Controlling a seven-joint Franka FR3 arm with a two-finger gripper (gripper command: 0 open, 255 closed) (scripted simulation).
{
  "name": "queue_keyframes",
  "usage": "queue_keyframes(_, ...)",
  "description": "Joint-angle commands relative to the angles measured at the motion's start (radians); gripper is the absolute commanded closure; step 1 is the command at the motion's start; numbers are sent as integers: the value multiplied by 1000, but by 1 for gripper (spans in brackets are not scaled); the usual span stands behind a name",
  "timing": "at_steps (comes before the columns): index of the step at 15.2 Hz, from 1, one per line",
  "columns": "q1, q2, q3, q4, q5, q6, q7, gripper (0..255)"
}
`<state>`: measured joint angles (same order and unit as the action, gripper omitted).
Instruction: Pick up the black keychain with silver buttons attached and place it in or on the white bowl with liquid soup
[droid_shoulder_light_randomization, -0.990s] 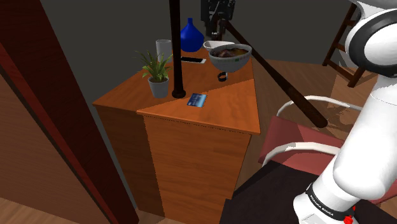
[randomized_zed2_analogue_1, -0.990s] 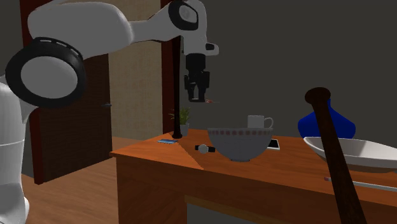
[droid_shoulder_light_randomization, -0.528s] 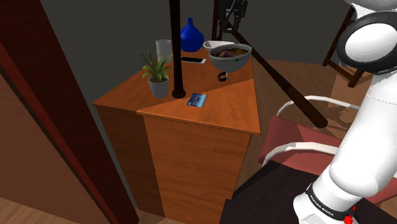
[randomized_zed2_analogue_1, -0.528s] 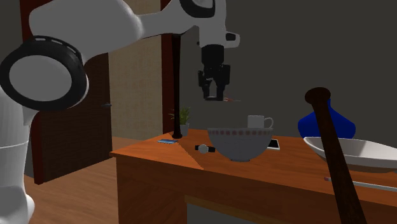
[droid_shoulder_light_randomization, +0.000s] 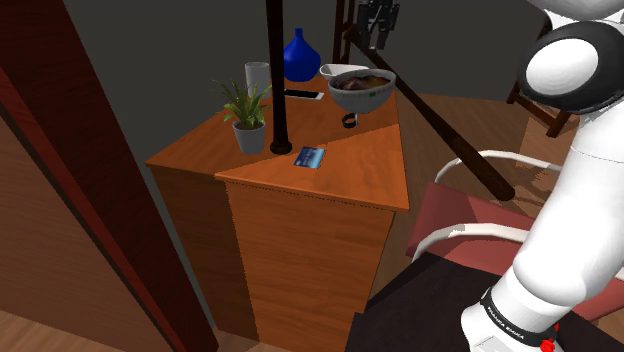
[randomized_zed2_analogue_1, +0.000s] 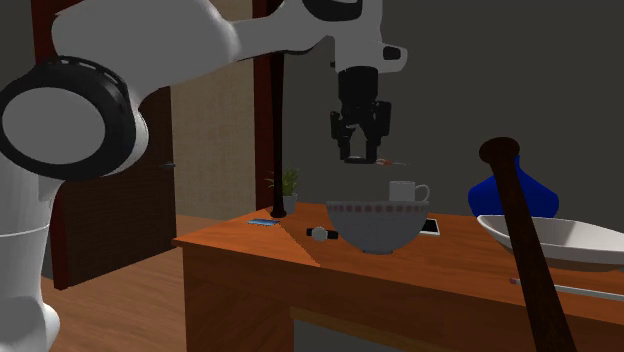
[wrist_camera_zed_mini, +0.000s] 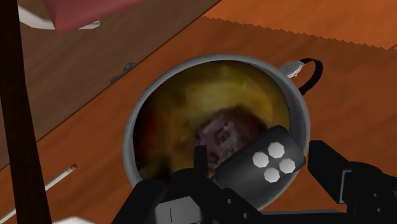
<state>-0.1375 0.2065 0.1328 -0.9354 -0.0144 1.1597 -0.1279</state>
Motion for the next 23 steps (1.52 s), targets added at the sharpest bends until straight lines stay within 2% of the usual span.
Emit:
queue_keyframes(1, -6, -42, -1, -95, 7, 53, -4, 255)
queue_keyframes(12, -18, -167, -8, -426, 24, 261, -16, 255)
queue_keyframes(20, -18, -167, -8, -426, 24, 261, -16, 255)
queue_keyframes(21, -18, -167, -8, -426, 24, 261, -16, 0)
queue_keyframes(23, -18, -167, -8, -426, 24, 261, -16, 0)
